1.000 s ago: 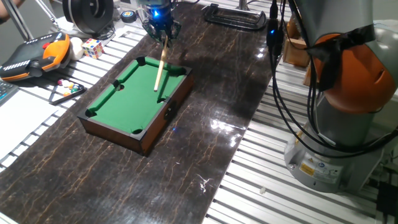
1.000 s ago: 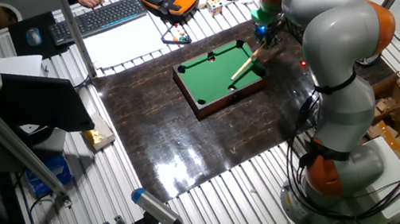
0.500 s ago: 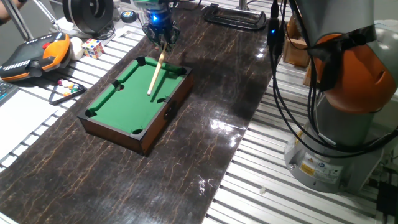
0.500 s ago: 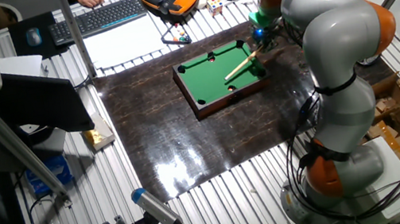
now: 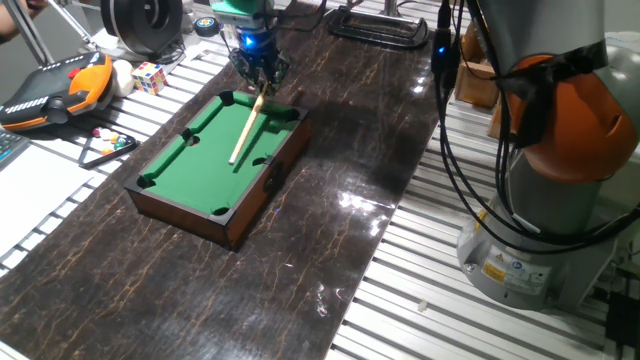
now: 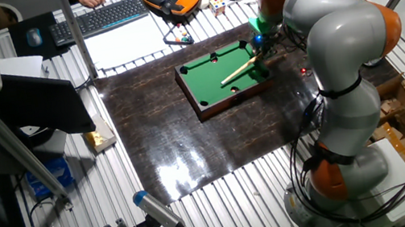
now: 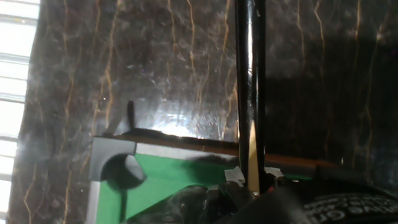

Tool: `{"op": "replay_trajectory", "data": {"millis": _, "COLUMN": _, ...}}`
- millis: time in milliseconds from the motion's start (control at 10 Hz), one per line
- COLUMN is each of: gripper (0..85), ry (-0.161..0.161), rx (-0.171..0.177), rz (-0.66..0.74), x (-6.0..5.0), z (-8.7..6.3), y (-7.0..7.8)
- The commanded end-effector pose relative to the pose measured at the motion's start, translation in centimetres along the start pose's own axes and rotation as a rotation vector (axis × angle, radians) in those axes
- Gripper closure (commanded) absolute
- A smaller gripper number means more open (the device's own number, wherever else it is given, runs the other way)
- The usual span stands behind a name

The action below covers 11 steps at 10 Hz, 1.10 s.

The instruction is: Hit the pool ball

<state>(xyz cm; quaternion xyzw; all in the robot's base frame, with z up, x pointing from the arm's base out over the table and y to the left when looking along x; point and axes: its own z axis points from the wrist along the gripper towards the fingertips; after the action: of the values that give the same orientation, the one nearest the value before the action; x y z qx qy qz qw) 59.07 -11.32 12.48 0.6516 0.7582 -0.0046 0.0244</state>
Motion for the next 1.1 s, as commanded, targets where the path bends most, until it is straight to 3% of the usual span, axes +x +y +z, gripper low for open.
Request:
{"op": "replay_trajectory", "data": {"millis": 0, "gripper": 72.7, "ry": -0.001, "rx": -0.001, "rz": 0.007, "x": 0.5, "z": 0.2, "y": -0.2}}
{"op": "replay_trajectory", "data": {"millis": 300, "gripper": 72.0, "ry": 0.001, "rx": -0.005, "rz": 0.033, "x": 1.6, "z": 0.7, "y": -0.9}}
{"op": "replay_trajectory", "data": {"millis": 600, "gripper": 71.3, "ry": 0.027, "rx": -0.007, "rz": 0.039, "x": 2.2, "z": 1.1, "y": -1.2}}
{"op": "replay_trajectory", "data": {"millis": 1000, "gripper": 70.7, "ry": 0.030, "rx": -0.013, "rz": 0.056, "x": 3.0, "z": 1.8, "y": -1.5}}
